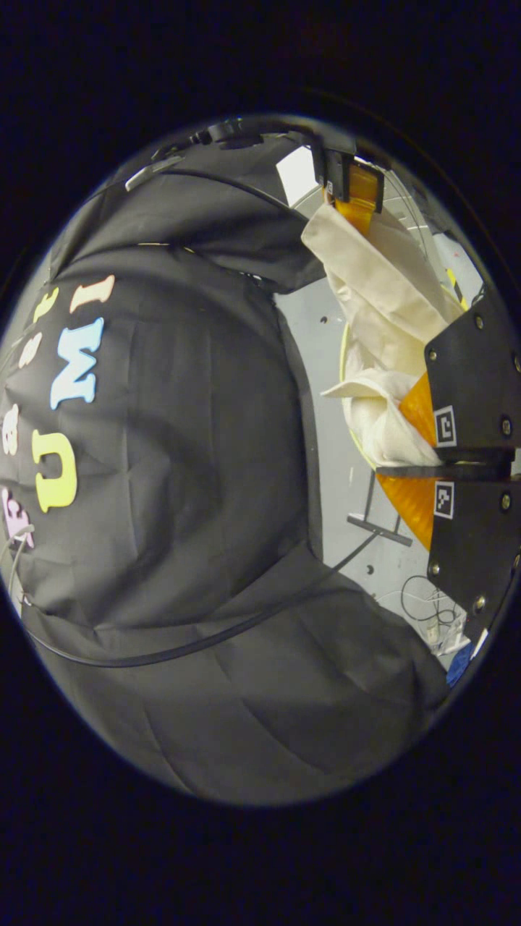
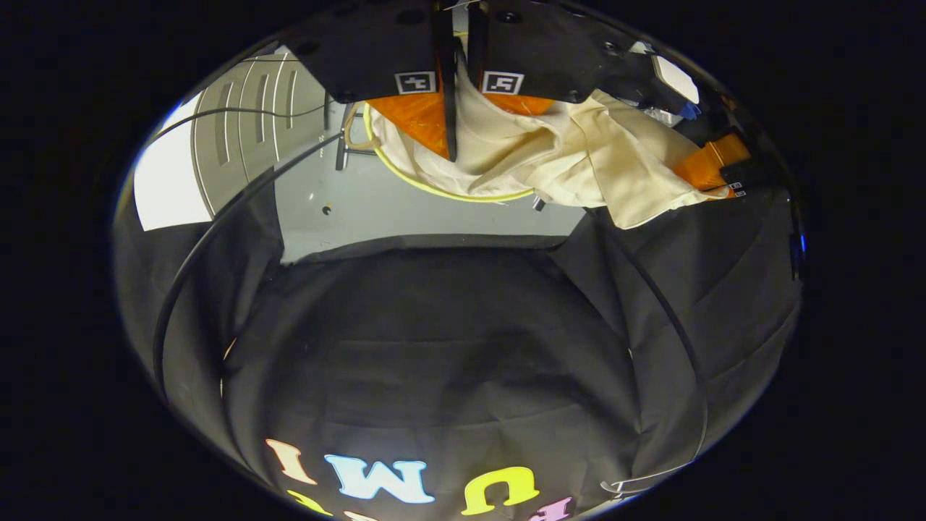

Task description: Grasp the clothes on the hanger with both hands and then place them into the laundry hamper below.

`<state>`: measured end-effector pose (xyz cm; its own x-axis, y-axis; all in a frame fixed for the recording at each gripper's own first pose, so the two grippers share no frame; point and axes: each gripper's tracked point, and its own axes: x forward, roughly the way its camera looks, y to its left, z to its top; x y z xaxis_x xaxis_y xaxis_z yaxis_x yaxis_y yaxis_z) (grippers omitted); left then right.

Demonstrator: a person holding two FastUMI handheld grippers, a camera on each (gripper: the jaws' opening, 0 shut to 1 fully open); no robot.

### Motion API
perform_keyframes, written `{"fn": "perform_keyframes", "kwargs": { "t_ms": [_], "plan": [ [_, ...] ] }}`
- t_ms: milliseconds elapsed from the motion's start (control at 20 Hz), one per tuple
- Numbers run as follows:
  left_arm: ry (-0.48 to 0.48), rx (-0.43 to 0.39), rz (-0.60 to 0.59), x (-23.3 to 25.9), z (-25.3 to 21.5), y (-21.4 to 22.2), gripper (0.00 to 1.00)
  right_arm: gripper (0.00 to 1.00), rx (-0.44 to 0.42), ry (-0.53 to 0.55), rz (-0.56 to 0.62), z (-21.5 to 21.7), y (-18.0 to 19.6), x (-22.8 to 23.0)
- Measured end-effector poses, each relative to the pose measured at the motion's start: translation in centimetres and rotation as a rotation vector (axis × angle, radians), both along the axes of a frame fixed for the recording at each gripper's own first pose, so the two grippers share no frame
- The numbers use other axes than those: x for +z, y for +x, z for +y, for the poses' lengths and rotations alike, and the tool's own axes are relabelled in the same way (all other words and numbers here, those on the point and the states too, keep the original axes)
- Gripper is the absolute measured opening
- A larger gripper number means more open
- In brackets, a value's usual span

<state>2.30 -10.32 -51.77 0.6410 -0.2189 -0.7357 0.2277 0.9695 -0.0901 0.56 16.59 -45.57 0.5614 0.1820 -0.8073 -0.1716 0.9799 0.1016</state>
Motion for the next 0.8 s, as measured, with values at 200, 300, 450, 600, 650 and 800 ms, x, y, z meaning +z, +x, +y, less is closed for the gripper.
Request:
{"fn": "perform_keyframes", "kwargs": {
  "t_ms": [200, 300, 450, 600, 650, 800],
  "plan": [
    [0.036, -0.008, 0.084, -1.2, 0.5, -1.7, 0.14, 0.15, 0.006, -0.041, 0.053, -0.5, -1.3, -0.4],
    [0.045, -0.006, 0.09, -1.1, 0.4, -1.5, 0.27, 0.36, 0.026, -0.037, 0.04, -0.3, -0.8, 0.5],
    [0.04, 0.002, 0.059, 0.0, 0.8, -0.9, 0.58, 0.53, 0.05, -0.038, 0.001, 0.2, -0.3, 1.7],
    [0.049, 0.015, 0.046, 1.0, 1.4, -0.8, 1.0, 0.96, 0.054, -0.053, -0.019, 0.1, -0.2, 2.3],
    [0.053, 0.019, 0.045, 1.0, 1.7, -0.9, 0.99, 0.94, 0.052, -0.053, -0.021, 0.2, -0.4, 2.1],
    [0.059, 0.025, 0.025, 1.6, 2.3, -1.1, 0.99, 0.97, 0.043, -0.045, -0.036, 0.2, -0.5, 2.5]
  ]
}}
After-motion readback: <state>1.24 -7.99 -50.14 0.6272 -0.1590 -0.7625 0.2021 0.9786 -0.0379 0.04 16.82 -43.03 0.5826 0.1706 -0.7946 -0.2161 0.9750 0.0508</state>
